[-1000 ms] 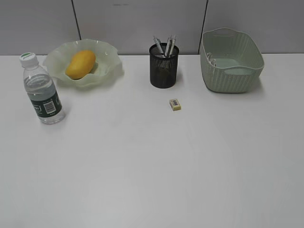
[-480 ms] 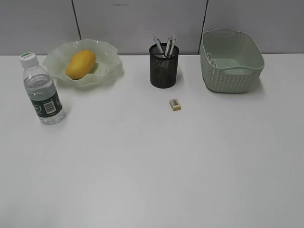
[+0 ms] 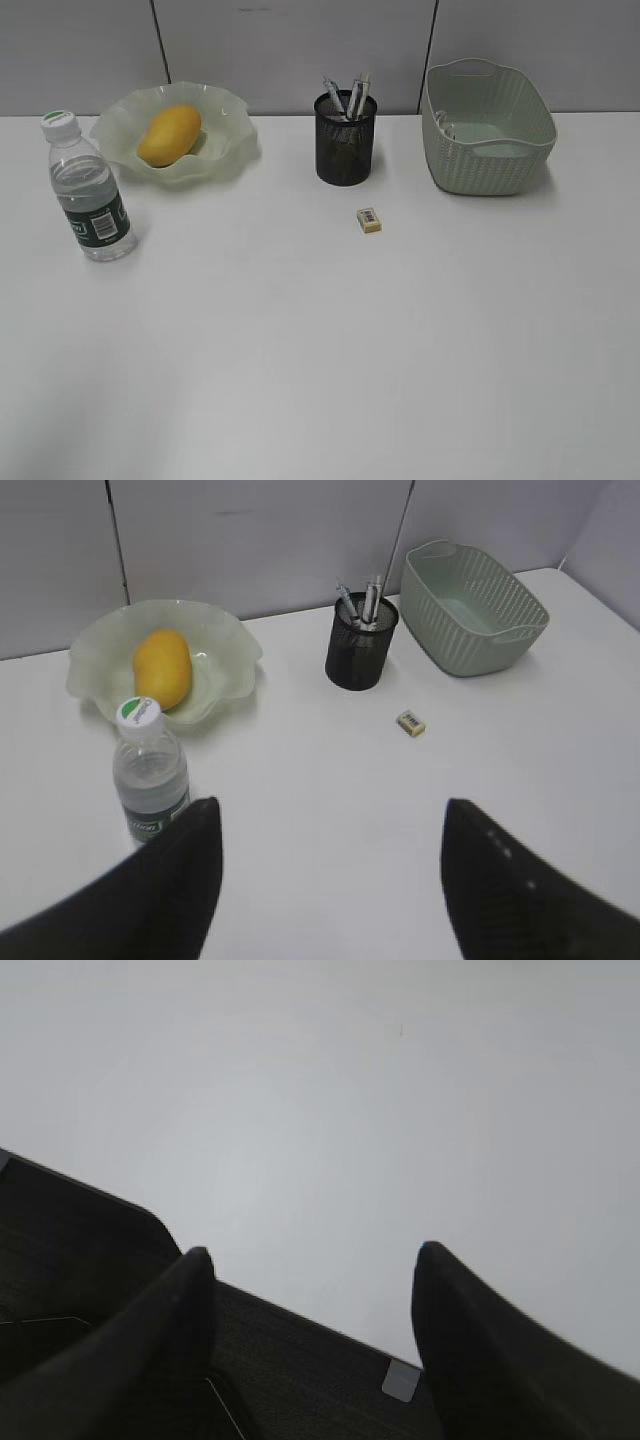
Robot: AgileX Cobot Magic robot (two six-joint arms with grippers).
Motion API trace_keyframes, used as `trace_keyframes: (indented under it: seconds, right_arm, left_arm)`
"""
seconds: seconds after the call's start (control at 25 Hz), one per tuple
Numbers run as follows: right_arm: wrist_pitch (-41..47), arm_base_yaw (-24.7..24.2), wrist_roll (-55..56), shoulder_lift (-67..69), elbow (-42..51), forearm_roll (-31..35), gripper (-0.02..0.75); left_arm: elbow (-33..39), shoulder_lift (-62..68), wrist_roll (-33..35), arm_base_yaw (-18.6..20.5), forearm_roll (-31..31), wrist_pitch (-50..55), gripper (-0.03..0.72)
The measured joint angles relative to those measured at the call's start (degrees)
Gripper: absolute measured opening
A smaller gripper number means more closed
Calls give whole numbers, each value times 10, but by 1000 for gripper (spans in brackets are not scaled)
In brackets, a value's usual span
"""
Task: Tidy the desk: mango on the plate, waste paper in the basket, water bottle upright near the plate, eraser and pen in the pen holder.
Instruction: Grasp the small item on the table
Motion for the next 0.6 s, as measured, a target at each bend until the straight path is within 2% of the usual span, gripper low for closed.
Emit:
trace_keyframes:
  seconds: [0.4,0.52,0.6]
  right_arm:
    - [1,0,0,0,0,0,490]
    - [1,0,0,0,0,0,490]
    - [1,0,0,0,0,1,490]
  left_arm:
    - [-59,126,2,-3,-76,-16,505]
    - [-64,157,2,-28,-74,-30,505]
    - [-64,167,2,-63,-62,-53,505]
